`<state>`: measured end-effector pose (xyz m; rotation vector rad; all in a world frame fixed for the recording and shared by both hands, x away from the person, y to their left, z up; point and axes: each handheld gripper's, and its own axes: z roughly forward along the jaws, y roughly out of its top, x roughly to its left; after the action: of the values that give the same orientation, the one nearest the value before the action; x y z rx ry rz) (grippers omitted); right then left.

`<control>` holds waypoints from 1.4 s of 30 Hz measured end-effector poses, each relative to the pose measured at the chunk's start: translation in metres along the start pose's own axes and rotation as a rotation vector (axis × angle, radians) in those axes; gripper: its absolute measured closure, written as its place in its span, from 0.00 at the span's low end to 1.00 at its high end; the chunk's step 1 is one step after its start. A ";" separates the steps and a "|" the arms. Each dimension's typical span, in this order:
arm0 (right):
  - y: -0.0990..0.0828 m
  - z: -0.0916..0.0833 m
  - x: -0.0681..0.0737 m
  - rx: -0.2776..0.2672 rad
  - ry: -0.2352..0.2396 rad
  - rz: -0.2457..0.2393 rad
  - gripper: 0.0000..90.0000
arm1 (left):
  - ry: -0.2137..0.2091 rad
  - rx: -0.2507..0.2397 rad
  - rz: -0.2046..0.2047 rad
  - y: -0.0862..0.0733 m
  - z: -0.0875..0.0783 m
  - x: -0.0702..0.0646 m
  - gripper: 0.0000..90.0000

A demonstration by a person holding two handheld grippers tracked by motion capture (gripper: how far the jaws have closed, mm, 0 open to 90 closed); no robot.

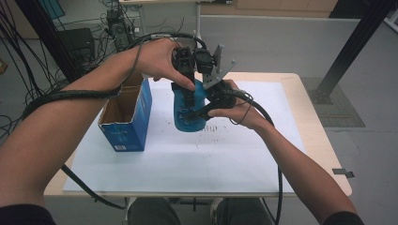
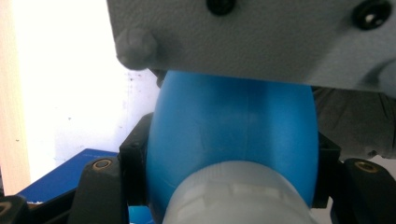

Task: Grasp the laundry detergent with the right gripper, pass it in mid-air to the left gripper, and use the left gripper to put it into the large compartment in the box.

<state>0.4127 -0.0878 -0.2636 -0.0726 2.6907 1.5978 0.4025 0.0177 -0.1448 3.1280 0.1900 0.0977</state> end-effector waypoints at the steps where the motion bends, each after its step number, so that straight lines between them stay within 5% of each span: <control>1: 0.000 0.000 0.000 0.000 -0.001 0.000 0.49 | 0.001 -0.001 0.000 0.000 0.000 0.000 0.41; 42: -0.003 0.002 -0.001 -0.016 0.014 0.008 0.47 | -0.002 0.001 -0.007 0.002 0.001 -0.001 0.42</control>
<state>0.4140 -0.0874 -0.2670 -0.0728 2.6921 1.6273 0.4021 0.0155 -0.1462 3.1284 0.2015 0.0937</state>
